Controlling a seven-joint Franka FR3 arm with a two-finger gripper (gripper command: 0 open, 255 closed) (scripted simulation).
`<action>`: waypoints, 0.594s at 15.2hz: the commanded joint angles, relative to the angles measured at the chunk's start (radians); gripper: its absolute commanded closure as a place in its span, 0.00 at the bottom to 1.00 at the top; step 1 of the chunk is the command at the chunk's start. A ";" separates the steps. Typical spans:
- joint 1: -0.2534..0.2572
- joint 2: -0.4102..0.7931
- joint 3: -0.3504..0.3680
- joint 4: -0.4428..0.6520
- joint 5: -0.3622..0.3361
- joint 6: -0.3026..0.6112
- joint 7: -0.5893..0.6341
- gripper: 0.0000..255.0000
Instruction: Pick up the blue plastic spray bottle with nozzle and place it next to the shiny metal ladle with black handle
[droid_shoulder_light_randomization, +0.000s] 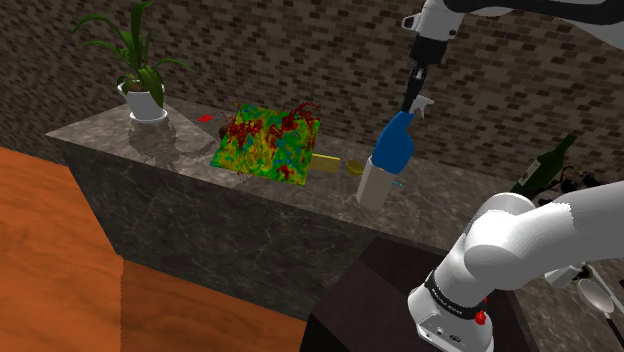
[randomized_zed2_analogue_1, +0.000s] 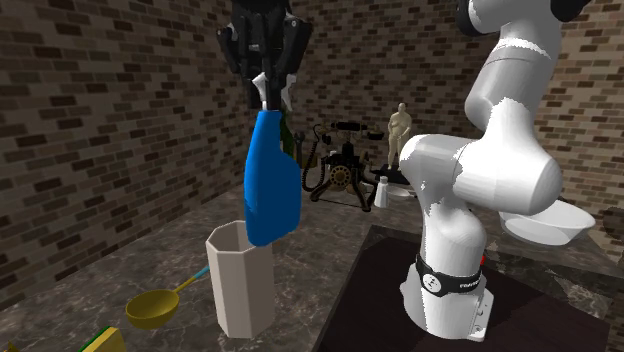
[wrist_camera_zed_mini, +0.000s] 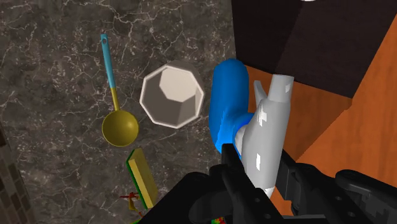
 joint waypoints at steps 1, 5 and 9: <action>0.003 0.010 0.004 0.036 0.004 -0.026 0.000 1.00; 0.006 0.030 0.007 0.105 0.010 -0.076 -0.004 1.00; 0.010 0.052 0.010 0.177 0.015 -0.126 -0.008 1.00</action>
